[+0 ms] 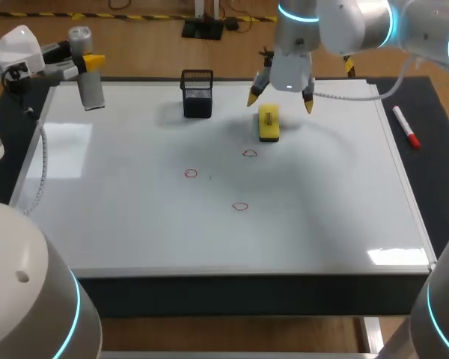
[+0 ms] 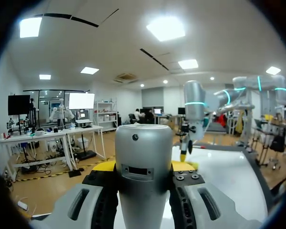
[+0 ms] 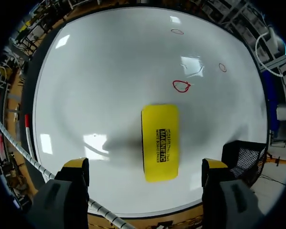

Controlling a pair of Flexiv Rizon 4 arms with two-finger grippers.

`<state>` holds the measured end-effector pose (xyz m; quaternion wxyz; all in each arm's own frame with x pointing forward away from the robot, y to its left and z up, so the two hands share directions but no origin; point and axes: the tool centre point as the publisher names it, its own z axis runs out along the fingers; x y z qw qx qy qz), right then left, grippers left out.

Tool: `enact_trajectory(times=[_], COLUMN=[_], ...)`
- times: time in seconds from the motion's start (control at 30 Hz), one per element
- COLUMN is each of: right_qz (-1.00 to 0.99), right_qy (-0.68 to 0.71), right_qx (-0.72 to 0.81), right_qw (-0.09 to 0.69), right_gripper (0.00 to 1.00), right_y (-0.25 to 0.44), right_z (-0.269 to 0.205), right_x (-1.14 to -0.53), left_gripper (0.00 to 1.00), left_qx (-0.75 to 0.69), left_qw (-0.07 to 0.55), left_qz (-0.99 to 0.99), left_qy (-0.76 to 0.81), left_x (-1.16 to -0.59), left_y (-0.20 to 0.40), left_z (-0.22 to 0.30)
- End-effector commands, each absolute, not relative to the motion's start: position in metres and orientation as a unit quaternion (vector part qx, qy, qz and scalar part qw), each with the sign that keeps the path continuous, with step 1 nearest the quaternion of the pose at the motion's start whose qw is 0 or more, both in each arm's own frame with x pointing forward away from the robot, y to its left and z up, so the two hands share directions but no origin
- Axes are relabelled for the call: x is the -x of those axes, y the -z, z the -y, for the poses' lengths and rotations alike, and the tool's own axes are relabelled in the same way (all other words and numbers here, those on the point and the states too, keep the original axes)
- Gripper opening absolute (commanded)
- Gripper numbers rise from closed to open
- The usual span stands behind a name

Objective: Pick up the inspection probe, press it on each red-marked spot on the whiteboard one by one, put down the probe, pick up the eraser, and wipe off all the red marks.

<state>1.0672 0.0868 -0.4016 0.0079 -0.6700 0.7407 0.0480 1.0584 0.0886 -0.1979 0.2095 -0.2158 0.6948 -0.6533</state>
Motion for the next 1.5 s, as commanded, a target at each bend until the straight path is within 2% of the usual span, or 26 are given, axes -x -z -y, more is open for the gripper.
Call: enact_trajectory(times=[0.03, 1.3, 1.33, 1.37, 1.4, 1.43, 1.47, 1.5], right_qz=[-0.736, -0.700, -0.700, -0.700, -0.700, -0.701, -0.700, -0.699], right_qy=[-0.036, -0.020, -0.020, -0.020, -0.017, -0.015, -0.015, -0.016], right_qx=[0.675, 0.714, 0.714, 0.714, 0.714, 0.713, 0.714, 0.715], right_qw=[0.020, -0.011, -0.012, -0.012, -0.013, -0.014, -0.012, -0.011], right_gripper=[1.00, 1.00, 0.80, 0.70, 0.41, 0.18, 0.00, 0.00], right_y=[0.403, 0.423, 0.423, 0.423, 0.423, 0.423, 0.423, 0.422], right_z=[-0.094, -0.106, -0.106, -0.106, -0.106, -0.106, -0.106, -0.106], right_x=[-1.054, -1.038, -1.037, -1.037, -1.037, -1.037, -1.036, -1.035], left_gripper=[0.00, 0.00, 0.00, 0.00, 0.00, 0.00, 0.00, 0.00], left_qx=[0.216, 0.216, 0.216, 0.216, 0.216, 0.216, 0.216, 0.216], left_qw=[0.211, 0.211, 0.211, 0.211, 0.211, 0.211, 0.211, 0.211], left_qz=[-0.694, -0.694, -0.694, -0.694, -0.694, -0.694, -0.694, -0.694], left_qy=[0.653, 0.653, 0.653, 0.653, 0.653, 0.653, 0.653, 0.653], left_x=[-1.058, -1.058, -1.058, -1.058, -1.058, -1.058, -1.058, -1.058], left_y=[0.197, 0.197, 0.197, 0.197, 0.197, 0.197, 0.197, 0.197], left_z=[-0.088, -0.088, -0.088, -0.088, -0.088, -0.088, -0.088, -0.088])
